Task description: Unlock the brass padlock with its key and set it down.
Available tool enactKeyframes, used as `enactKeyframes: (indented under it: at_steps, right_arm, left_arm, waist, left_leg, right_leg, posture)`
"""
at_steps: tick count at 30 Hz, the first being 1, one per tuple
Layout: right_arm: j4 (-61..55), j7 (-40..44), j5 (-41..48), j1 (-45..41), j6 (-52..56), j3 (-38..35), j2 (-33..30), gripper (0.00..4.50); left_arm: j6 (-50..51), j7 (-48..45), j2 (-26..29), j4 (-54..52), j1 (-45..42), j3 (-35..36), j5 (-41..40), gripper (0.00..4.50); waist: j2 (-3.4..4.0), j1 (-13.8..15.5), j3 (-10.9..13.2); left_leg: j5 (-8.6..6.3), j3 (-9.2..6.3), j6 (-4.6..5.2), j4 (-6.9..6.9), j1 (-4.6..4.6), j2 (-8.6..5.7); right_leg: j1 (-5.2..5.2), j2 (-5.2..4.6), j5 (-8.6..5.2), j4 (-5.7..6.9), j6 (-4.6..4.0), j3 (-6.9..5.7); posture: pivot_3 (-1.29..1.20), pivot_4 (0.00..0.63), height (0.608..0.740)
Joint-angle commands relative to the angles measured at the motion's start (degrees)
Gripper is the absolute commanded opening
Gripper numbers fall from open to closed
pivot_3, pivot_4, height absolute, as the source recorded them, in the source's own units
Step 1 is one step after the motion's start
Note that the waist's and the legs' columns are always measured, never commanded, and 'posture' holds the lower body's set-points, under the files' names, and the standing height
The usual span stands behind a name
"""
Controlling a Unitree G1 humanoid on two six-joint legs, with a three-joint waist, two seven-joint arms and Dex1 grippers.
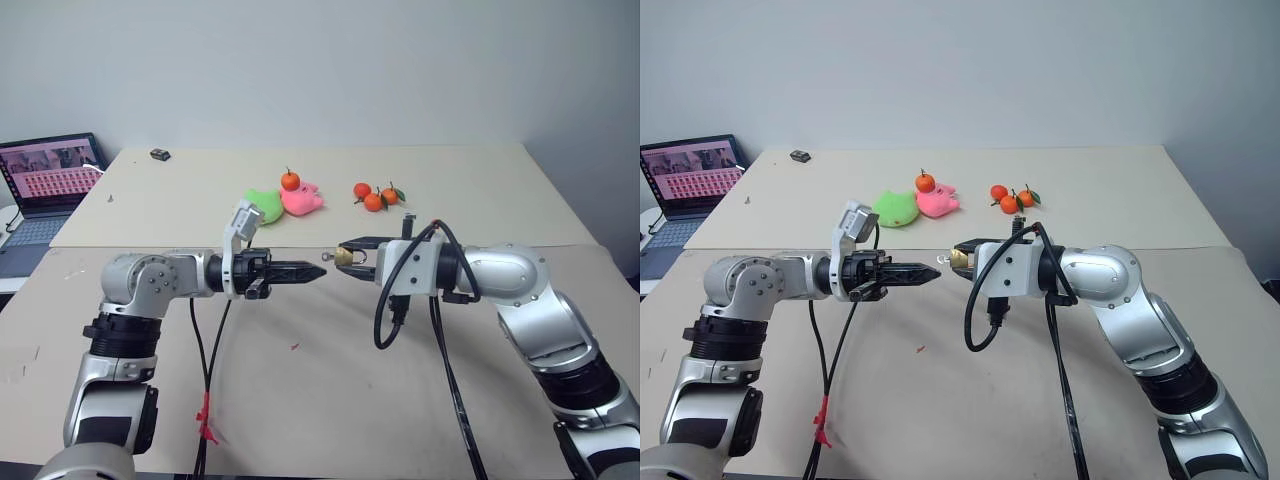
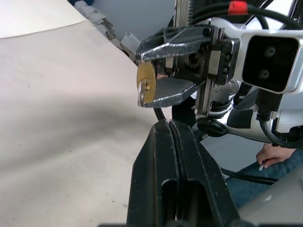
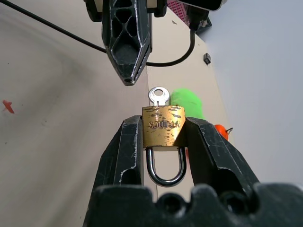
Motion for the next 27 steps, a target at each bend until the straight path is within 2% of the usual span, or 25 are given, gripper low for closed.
enactKeyframes:
  at_steps: [1,27]
  right_arm:
    - [-2.5,0.0,1.2,-0.3,0.8,-1.9,-0.1,0.90]
    - [-6.9,-1.1,2.6,0.4,6.3,-1.9,0.0,0.90]
  left_arm:
    - [-1.0,-0.4,-0.1,0.3,-1.5,1.3,-0.6,0.05]
    - [-0.9,-0.9,-1.1,1.7,-3.1,0.7,-0.4,0.05]
  waist:
    - [0.00,0.0,0.0]
    - [0.00,0.0,0.0]
  left_leg:
    - [0.00,0.00,0.00,0.00,0.00,0.00]
    - [0.00,0.00,0.00,-0.01,-0.03,0.00]
  right_leg:
    - [0.00,0.00,-0.01,-0.01,0.01,0.00]
    - [-0.01,0.00,-0.03,-0.02,0.05,0.00]
  posture:
    - [0.00,0.150,0.660]
    - [0.00,0.150,0.660]
